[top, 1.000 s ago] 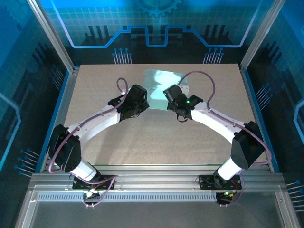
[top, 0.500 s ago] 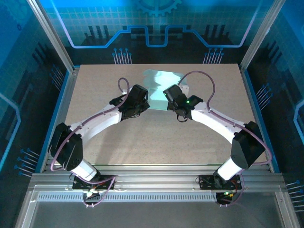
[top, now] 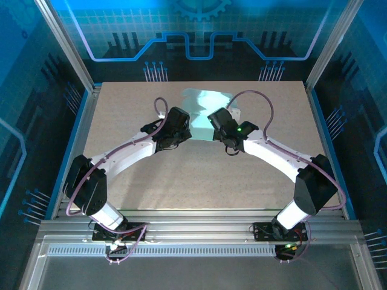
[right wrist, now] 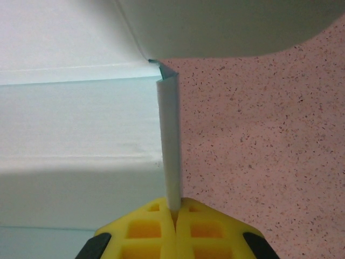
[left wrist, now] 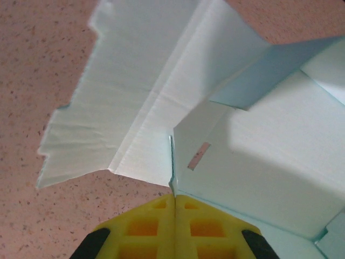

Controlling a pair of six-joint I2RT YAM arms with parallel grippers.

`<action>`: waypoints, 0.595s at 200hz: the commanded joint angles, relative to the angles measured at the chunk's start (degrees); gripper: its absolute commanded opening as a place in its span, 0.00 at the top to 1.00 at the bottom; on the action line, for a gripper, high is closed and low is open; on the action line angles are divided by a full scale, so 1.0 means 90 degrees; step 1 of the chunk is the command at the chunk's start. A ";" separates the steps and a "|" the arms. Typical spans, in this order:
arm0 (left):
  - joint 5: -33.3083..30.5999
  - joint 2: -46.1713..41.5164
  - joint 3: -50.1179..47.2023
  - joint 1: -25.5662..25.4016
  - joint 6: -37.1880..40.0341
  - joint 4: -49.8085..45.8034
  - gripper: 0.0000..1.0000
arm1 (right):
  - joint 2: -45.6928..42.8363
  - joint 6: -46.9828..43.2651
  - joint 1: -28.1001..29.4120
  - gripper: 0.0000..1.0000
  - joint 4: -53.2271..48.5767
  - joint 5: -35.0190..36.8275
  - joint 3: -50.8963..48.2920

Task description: Fold the paper box

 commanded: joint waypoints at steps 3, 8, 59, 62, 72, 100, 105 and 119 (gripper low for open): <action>0.0264 -0.0053 0.0129 -0.0007 0.1304 0.0075 0.95 | -0.0009 -0.0091 -0.0025 1.00 -0.0036 0.0008 0.0187; 0.0303 -0.0083 0.0107 -0.0011 0.1486 0.0098 0.95 | -0.0009 -0.0088 -0.0020 1.00 -0.0041 0.0006 0.0186; 0.1107 -0.0330 0.0000 -0.0094 0.3395 0.0379 0.94 | 0.0040 -0.0132 -0.0023 1.00 0.0057 -0.0130 0.0195; 0.1130 -0.0338 -0.0008 -0.0103 0.3460 0.0376 0.94 | 0.0040 -0.0131 -0.0023 1.00 0.0061 -0.0137 0.0195; 0.1261 -0.0341 -0.0007 -0.0126 0.3754 0.0395 0.92 | 0.0033 -0.0140 -0.0016 1.00 0.0089 -0.0171 0.0195; 0.1655 -0.0291 0.0028 -0.0155 0.4391 0.0374 0.92 | 0.0030 -0.0161 -0.0003 1.00 0.0091 -0.0175 0.0207; 0.1707 -0.0282 0.0062 -0.0163 0.4491 0.0337 0.92 | 0.0030 -0.0153 -0.0003 1.00 0.0091 -0.0177 0.0205; 0.1838 -0.0226 0.0167 -0.0163 0.4786 0.0133 0.96 | 0.0006 -0.0163 -0.0003 1.00 0.0080 -0.0153 0.0200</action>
